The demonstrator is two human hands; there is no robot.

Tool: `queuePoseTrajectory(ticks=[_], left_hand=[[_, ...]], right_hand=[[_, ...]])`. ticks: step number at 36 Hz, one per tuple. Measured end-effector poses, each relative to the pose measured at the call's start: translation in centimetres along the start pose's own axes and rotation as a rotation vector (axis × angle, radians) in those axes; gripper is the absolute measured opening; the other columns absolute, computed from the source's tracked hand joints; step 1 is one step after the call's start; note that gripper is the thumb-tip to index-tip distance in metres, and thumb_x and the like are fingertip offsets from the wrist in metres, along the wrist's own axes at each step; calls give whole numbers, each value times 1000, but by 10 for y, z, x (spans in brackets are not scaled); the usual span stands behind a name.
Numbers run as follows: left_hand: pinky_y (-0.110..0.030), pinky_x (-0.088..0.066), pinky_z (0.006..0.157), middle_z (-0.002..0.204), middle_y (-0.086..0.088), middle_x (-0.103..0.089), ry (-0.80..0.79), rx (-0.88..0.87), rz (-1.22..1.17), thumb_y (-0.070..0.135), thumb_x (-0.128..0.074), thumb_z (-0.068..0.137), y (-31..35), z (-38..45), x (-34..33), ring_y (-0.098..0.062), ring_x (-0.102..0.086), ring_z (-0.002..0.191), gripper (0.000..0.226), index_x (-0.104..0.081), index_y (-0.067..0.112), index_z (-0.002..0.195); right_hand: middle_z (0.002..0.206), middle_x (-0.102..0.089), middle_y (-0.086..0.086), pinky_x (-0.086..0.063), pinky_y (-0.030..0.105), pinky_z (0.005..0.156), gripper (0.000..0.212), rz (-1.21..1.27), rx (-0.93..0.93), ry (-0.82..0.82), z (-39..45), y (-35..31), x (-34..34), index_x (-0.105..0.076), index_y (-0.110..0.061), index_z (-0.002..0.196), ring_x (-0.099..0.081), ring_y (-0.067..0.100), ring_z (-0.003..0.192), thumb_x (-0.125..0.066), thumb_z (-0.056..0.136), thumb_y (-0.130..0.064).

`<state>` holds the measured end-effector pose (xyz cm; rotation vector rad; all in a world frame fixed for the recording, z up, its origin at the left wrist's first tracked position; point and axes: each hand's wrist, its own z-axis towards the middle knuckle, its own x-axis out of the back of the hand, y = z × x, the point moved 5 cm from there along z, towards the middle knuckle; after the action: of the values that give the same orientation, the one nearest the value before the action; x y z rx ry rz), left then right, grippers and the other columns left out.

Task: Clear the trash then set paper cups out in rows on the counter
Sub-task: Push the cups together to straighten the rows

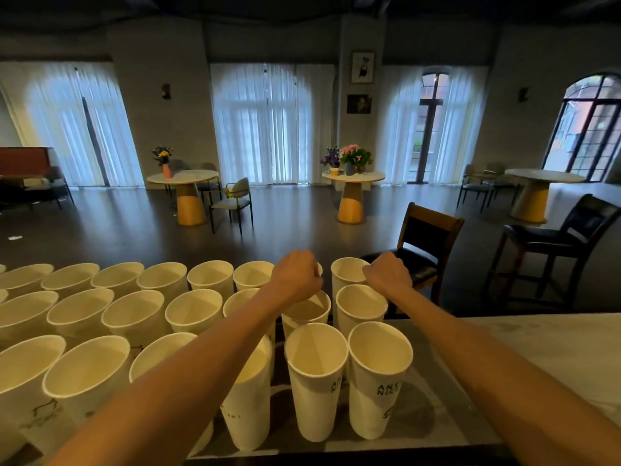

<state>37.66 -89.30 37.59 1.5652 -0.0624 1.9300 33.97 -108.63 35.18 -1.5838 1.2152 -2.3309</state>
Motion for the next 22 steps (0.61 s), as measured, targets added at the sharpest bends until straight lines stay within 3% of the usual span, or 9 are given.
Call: queuePoseTrajectory(ticks=[9, 16, 19, 22], left_hand=[[-33, -61, 77, 79, -6, -65, 9, -15, -12, 24, -68, 95, 1, -1, 1, -20, -65, 74, 17, -75, 8, 94], [-26, -50, 66, 67, 0, -55, 18, -13, -20, 24, -68, 95, 1, -1, 0, -18, -60, 68, 17, -71, 9, 86], [-29, -57, 69, 75, -5, -64, 21, -16, -37, 27, -69, 94, -1, -2, 3, -17, -62, 69, 20, -74, 7, 90], [-32, -59, 72, 84, -8, -73, 22, -29, -52, 27, -69, 94, -1, -3, 11, -20, -68, 76, 21, -78, 8, 95]], right_hand=[[66, -59, 5, -48, 29, 58, 28, 9, -1, 26, -2, 2, -1, -56, -12, 67, -62, 21, 65, -60, 91, -24], [70, -58, 3, -42, 26, 54, 32, 0, -1, 10, -4, 6, 0, -53, -16, 68, -58, 16, 66, -59, 93, -35], [77, -63, 5, -52, 31, 64, 32, -5, -3, 13, -4, 9, 1, -57, -15, 74, -62, 19, 73, -58, 93, -41], [79, -65, 5, -54, 35, 70, 39, 7, -2, 17, -5, 12, 5, -58, -15, 74, -64, 20, 76, -56, 94, -49]])
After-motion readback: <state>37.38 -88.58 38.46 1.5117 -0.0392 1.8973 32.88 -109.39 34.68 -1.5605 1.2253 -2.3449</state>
